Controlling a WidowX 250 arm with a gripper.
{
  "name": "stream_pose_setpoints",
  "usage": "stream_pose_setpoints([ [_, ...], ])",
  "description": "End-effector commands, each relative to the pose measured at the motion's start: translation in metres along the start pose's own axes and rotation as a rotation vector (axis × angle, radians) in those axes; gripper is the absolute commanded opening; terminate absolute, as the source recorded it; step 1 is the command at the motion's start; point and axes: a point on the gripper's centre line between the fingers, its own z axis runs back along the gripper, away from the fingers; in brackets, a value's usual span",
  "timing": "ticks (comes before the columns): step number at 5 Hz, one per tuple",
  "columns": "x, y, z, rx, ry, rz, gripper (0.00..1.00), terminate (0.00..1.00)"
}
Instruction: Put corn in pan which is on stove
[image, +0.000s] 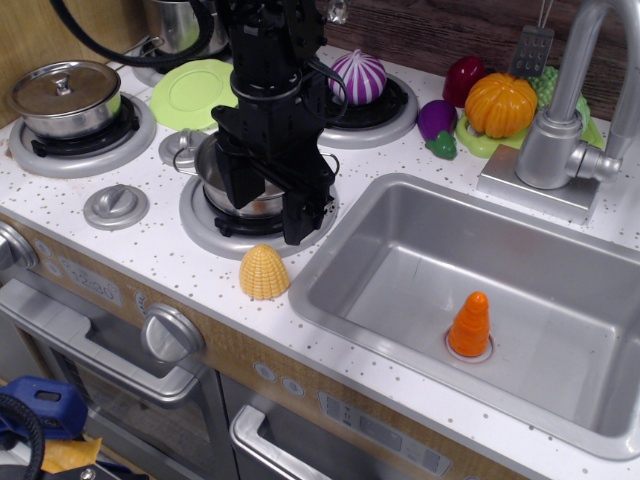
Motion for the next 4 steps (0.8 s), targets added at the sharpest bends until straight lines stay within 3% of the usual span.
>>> stream_pose_setpoints([
  [1, 0.000, 0.000, 0.000, 0.000, 0.000, 0.000, 1.00, 0.00],
  [2, -0.005, 0.006, -0.016, -0.054, -0.070, 0.014, 1.00, 0.00],
  [4, -0.004, 0.015, -0.033, -0.049, -0.118, -0.020, 1.00, 0.00],
])
